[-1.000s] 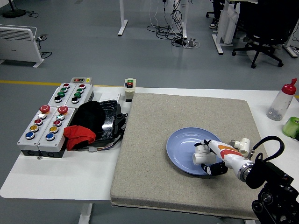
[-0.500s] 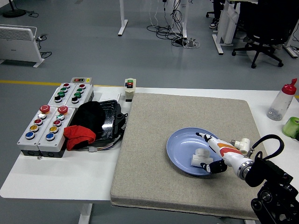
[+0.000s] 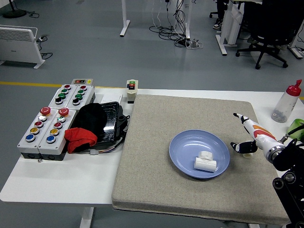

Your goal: Pick pipe place plate twice

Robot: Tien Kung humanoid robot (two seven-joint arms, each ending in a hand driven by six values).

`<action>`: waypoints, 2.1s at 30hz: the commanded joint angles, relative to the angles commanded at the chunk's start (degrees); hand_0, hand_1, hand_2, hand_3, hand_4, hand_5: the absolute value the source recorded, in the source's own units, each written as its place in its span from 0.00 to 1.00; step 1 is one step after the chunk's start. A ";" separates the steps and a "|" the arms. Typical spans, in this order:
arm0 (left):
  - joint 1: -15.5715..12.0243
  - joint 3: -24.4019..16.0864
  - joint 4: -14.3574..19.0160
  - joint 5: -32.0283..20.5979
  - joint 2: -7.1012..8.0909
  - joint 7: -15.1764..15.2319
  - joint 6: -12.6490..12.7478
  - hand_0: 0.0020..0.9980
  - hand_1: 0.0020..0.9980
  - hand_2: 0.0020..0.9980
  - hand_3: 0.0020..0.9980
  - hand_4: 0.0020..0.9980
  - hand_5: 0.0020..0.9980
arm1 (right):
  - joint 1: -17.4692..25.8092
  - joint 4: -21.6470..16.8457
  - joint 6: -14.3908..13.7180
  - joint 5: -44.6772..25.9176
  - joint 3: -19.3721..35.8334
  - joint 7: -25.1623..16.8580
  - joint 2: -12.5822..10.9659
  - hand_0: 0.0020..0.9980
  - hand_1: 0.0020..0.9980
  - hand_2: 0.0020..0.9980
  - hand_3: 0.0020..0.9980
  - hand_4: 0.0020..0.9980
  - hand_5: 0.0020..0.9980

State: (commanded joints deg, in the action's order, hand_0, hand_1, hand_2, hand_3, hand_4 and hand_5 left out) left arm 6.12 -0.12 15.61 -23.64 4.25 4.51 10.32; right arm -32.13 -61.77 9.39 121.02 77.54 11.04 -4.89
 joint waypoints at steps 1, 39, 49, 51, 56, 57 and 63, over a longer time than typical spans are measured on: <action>-0.01 0.05 0.00 -0.09 -0.02 0.02 0.00 0.69 0.67 0.68 0.61 0.25 1.00 | -0.44 1.36 0.00 -0.08 -0.05 -0.17 0.00 0.97 0.91 1.00 0.97 0.72 0.25; -0.20 0.12 0.09 -0.28 -0.45 0.01 0.07 0.69 0.67 0.68 0.61 0.25 1.00 | -4.18 19.11 -4.53 0.68 -0.53 -2.45 -0.14 0.33 0.46 0.56 0.65 0.42 0.08; -0.33 0.12 0.06 -0.11 -0.37 -0.04 0.09 0.69 0.67 0.68 0.61 0.25 1.00 | -3.82 15.21 -5.41 -1.15 -1.45 -2.31 -0.79 0.29 0.44 0.54 0.63 0.40 0.08; -0.33 0.12 0.06 -0.08 -0.36 -0.04 0.10 0.69 0.67 0.68 0.61 0.25 1.00 | -3.69 14.27 -5.24 -1.45 -1.80 -2.10 -0.90 0.27 0.42 0.54 0.62 0.39 0.08; -0.38 0.12 0.06 -0.12 -0.32 0.03 0.06 0.69 0.67 0.68 0.61 0.25 1.00 | -3.51 10.49 -5.66 -2.50 -3.92 -1.76 -1.04 0.27 0.42 0.54 0.62 0.39 0.08; -0.39 0.12 0.06 -0.12 -0.31 0.03 0.05 0.69 0.67 0.68 0.61 0.25 1.00 | -3.56 9.54 -5.84 -2.77 -4.49 -1.75 -0.99 0.27 0.42 0.54 0.62 0.39 0.08; -0.39 0.12 0.08 -0.35 -0.31 0.13 -0.02 0.69 0.67 0.68 0.61 0.25 1.00 | -4.78 4.74 -6.44 -4.85 -9.29 -1.65 0.29 0.28 0.43 0.54 0.61 0.39 0.08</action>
State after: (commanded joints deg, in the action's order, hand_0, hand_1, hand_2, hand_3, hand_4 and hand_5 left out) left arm 5.73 0.00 15.69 -23.99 3.94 4.64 10.30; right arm -36.92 -57.03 2.94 116.17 68.25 9.39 -4.60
